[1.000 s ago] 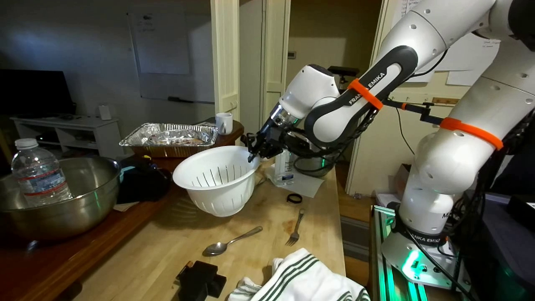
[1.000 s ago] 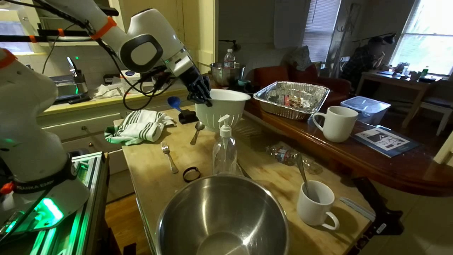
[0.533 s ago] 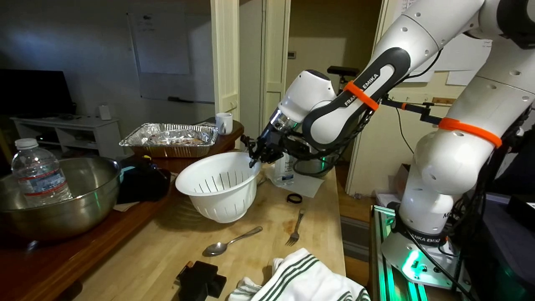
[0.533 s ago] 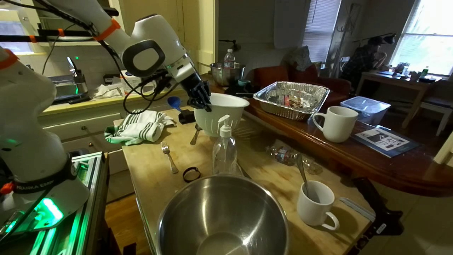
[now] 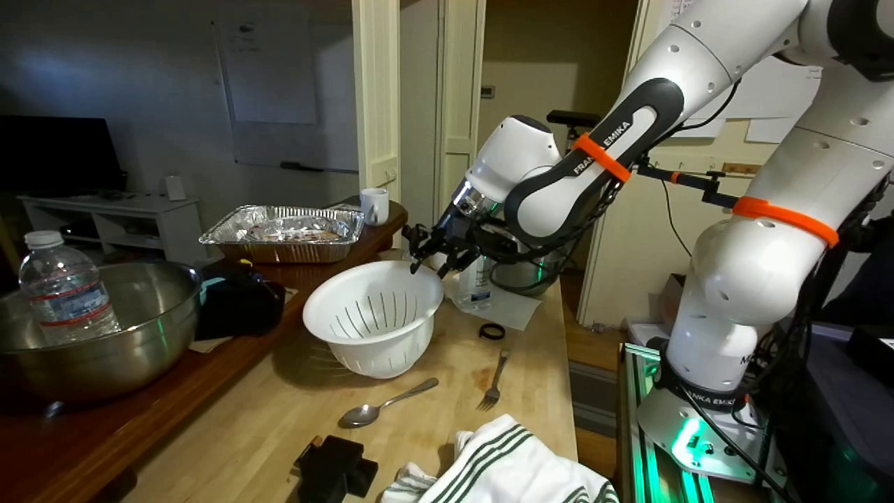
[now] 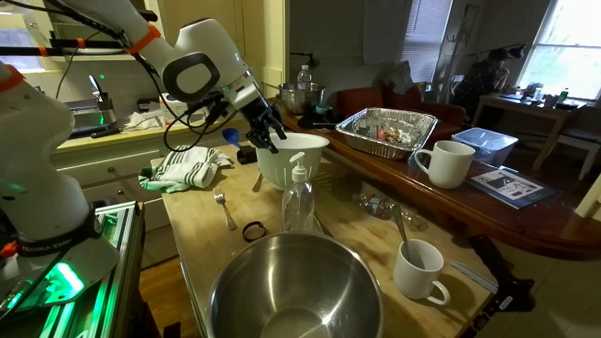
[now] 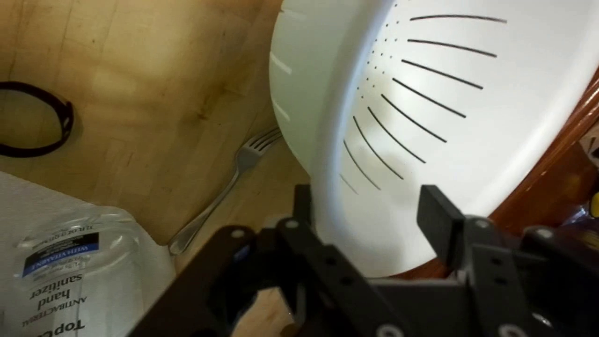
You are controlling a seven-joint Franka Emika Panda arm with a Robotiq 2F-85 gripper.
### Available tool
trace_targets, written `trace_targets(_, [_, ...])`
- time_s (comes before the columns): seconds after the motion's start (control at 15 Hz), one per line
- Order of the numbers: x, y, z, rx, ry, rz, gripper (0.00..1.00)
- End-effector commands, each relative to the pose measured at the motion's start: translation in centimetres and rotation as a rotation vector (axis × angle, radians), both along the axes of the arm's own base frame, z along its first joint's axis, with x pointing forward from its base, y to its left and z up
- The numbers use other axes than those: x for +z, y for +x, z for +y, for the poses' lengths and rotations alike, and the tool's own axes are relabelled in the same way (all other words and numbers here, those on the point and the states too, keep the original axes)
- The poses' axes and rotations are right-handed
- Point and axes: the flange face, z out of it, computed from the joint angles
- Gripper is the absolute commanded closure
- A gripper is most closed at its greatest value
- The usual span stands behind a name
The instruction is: Put the colander on the light brown counter
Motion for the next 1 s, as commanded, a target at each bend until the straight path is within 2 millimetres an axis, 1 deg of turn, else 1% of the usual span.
trace_targets(0.0, [0.3, -0.5, -0.4, -0.015, -0.005, 0.051, 0.07])
trace_targets(0.07, [0.6, -0.8, -0.7, -0.019, -0.018, 0.076, 0.01])
trace_targets(0.27, [1.8, -2.1, -1.6, -0.028, -0.064, 0.173, 0.00])
trace_targets(0.33, [1.9, -3.5, -1.6, -0.016, -0.065, 0.199, 0.00])
trace_targets(0.4, [2.4, -4.1, -1.4, 0.009, -0.051, 0.209, 0.00])
trace_targets(0.47, [3.6, -3.4, -1.2, 0.033, -0.044, 0.212, 0.00])
trace_targets(0.53, [4.2, -3.8, -0.8, 0.072, -0.033, 0.213, 0.00])
trace_targets(0.67, [4.8, -5.2, 0.2, 0.162, -0.009, 0.212, 0.00])
trace_targets(0.8, [5.7, -5.6, 2.0, 0.273, -0.012, 0.242, 0.00])
trace_targets(0.87, [5.8, -6.2, 2.6, 0.315, -0.029, 0.247, 0.00])
trace_targets(0.93, [5.4, -5.0, 1.7, 0.235, -0.034, 0.230, 0.00])
